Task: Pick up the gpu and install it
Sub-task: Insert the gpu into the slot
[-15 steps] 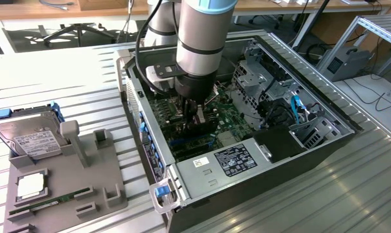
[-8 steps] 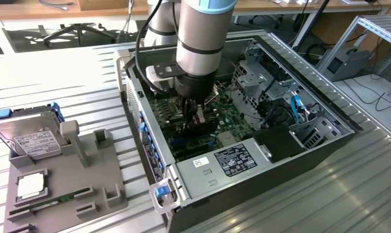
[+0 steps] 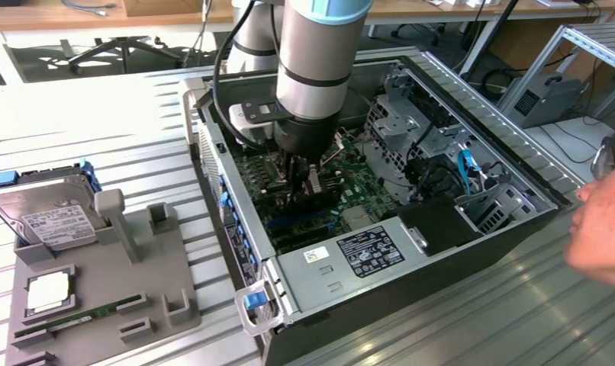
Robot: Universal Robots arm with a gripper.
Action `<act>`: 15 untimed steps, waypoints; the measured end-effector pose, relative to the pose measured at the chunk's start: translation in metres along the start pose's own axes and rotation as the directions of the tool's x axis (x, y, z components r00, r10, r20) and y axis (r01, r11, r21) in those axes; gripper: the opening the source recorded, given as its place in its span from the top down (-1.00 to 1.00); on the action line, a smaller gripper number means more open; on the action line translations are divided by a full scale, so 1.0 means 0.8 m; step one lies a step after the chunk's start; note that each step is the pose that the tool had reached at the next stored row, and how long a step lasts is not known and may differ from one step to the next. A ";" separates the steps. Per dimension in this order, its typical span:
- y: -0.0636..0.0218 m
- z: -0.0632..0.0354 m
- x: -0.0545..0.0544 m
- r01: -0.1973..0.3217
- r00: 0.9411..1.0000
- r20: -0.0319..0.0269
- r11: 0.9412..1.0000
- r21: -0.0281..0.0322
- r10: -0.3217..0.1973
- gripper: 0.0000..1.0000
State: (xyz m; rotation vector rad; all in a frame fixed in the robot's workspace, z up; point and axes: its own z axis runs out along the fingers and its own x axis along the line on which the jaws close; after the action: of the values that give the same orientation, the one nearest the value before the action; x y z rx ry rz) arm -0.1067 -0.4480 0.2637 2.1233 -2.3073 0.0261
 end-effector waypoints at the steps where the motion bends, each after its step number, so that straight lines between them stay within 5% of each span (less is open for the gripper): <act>1: 0.000 -0.003 0.000 0.006 1.000 0.000 1.000 0.000 -0.006 0.46; 6: -0.003 0.000 -0.001 0.049 0.999 0.001 0.999 0.000 -0.049 0.46; 15: -0.005 0.004 -0.001 0.049 0.999 0.005 0.999 -0.004 -0.049 0.46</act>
State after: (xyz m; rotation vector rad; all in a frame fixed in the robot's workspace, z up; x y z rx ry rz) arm -0.1028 -0.4476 0.2603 2.1794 -2.2555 0.0162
